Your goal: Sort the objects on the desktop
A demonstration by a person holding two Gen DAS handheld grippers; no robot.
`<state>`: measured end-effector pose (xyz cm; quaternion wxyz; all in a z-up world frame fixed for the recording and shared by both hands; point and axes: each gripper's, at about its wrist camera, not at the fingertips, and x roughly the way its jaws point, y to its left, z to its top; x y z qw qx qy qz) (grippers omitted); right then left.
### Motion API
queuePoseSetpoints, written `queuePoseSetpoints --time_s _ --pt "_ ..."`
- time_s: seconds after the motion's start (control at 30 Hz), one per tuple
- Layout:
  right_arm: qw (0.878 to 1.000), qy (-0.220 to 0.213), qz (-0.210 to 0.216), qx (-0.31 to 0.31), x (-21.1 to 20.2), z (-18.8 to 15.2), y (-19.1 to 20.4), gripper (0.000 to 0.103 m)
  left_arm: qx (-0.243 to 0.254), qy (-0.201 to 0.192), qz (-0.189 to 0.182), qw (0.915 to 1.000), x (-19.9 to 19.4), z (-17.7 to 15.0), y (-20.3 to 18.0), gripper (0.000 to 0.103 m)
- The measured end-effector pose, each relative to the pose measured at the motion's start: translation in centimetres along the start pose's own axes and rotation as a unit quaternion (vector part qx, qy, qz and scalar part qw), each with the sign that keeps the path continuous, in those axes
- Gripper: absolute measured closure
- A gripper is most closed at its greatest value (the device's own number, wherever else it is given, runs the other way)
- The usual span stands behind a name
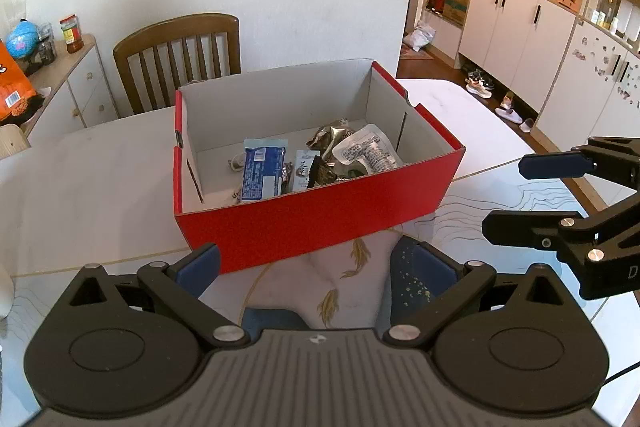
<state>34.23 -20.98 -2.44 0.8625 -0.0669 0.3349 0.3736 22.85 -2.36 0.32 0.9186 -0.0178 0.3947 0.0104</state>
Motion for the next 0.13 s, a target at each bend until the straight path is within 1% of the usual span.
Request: queuePoseSetpoints --time_s 0.13 --pt "1.000 0.000 0.004 0.003 0.15 0.30 -0.21 0.021 -0.002 0.000 0.007 1.0000 -0.11 0.07 0.00 0.000"
